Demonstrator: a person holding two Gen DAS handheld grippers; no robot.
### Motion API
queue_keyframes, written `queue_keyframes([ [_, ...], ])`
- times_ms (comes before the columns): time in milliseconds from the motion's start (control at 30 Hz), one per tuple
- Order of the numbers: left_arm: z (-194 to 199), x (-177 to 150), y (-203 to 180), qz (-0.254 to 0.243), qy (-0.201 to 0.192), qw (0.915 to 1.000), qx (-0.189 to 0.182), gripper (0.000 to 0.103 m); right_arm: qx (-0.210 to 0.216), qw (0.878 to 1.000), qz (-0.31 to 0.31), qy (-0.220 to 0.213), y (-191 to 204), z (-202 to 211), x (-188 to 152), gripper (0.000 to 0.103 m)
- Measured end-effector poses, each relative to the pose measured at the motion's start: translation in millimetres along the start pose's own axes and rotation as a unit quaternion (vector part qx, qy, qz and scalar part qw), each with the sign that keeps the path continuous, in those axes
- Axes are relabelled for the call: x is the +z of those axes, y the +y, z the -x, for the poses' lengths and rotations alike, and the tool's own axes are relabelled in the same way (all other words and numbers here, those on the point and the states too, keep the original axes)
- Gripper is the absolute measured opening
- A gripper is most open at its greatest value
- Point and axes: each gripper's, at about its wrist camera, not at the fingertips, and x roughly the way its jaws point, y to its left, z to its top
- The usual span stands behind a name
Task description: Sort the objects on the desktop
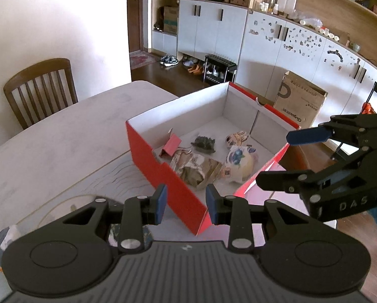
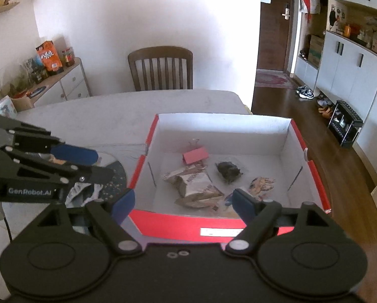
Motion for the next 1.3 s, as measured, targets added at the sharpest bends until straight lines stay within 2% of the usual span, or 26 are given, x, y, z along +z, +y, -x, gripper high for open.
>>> queue_keyframes([
  [100,9.3,-10.8,5.5,0.001,-0.005,1.0,0.001,0.033,0.005,1.0,0.003,-0.008,12.0,4.4,-1.3,0.087],
  [167,16.7,-19.0,10.9,0.005,-0.01,0.9999,0.0,0.058,0.006,1.0,0.005,-0.012,20.1,6.7,-2.3,0.088],
  [233,24.4,-26.7,15.7,0.007,-0.016,0.9998,-0.001,0.064,0.009,1.0,0.004,-0.016,27.7,7.9,-3.6,0.089],
  [433,42.3,-46.7,33.8,0.016,-0.02,0.9997,0.003,0.064,0.017,0.999,0.021,-0.024,54.9,8.9,-8.5,0.092],
  [500,48.4,-52.0,39.7,0.017,-0.022,0.9996,0.006,0.064,0.022,0.999,0.023,-0.027,63.8,9.2,-9.0,0.096],
  [733,64.2,-69.4,63.5,0.022,-0.029,0.9992,0.018,0.07,0.028,0.999,0.022,-0.037,92.6,7.5,-13.8,0.102],
  [833,68.5,-77.3,72.0,0.025,-0.031,0.999,0.021,0.075,0.03,0.999,0.019,-0.037,103.5,4.6,-17.7,0.103],
  [933,72.4,-85.1,80.0,0.027,-0.035,0.9988,0.021,0.085,0.025,0.999,0.02,-0.037,115.0,1.2,-21.5,0.103],
  [1033,74.8,-91.4,88.9,0.028,-0.041,0.9985,0.025,0.087,0.022,0.999,0.021,-0.037,124.4,-2.1,-25.1,0.103],
  [1167,76.1,-98.8,105.2,0.039,-0.044,0.9975,0.039,0.102,0.015,0.999,0.022,-0.031,134.8,-10.4,-28.2,0.103],
  [1300,75.0,-104.1,123.2,0.054,-0.044,0.9966,0.045,0.102,0.006,0.999,0.022,-0.022,143.0,-20.7,-30.5,0.103],
])
